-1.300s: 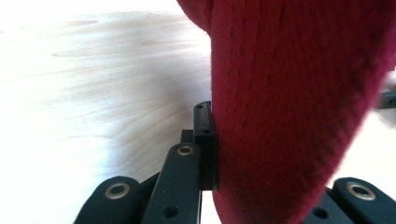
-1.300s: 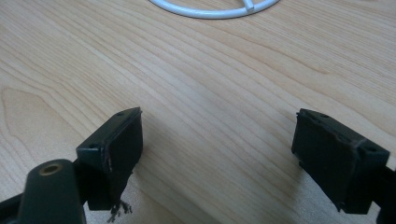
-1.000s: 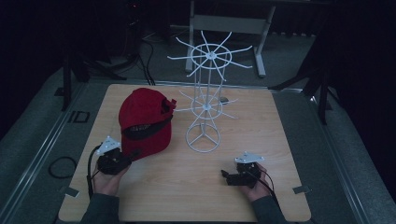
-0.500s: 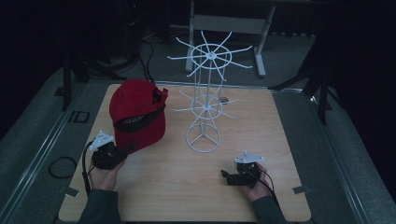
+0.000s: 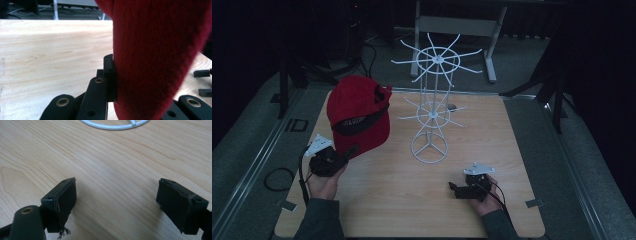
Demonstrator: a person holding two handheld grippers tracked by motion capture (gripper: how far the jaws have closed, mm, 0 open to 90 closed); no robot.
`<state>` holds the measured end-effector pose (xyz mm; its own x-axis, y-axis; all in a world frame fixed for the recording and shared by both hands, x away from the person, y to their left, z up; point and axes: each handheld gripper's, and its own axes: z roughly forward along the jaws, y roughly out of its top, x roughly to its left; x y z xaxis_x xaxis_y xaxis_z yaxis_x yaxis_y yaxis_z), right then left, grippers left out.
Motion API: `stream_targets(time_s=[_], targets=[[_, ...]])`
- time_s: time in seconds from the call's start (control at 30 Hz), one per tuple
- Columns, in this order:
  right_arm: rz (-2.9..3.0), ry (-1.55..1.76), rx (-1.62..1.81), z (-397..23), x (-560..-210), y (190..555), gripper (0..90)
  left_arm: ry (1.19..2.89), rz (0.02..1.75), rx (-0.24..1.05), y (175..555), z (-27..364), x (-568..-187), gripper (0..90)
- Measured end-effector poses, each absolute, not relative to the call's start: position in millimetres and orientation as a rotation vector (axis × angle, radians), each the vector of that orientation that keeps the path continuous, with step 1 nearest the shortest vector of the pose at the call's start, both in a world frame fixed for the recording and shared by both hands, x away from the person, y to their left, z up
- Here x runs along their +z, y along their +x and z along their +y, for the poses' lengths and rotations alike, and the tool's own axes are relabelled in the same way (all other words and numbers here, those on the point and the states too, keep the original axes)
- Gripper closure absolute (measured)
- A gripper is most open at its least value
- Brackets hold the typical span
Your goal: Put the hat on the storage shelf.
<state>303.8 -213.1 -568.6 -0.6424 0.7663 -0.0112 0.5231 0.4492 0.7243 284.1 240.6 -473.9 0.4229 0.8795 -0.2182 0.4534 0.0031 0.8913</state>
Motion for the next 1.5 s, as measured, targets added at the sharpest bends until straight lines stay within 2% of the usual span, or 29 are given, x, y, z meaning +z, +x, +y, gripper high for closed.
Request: stream_targets(time_s=[1.5], targets=[[2.367, 1.100, 1.008, -213, -569, 304, 16.3, 1.515, 1.144, 0.624, 283, 229, -438, 85.6]])
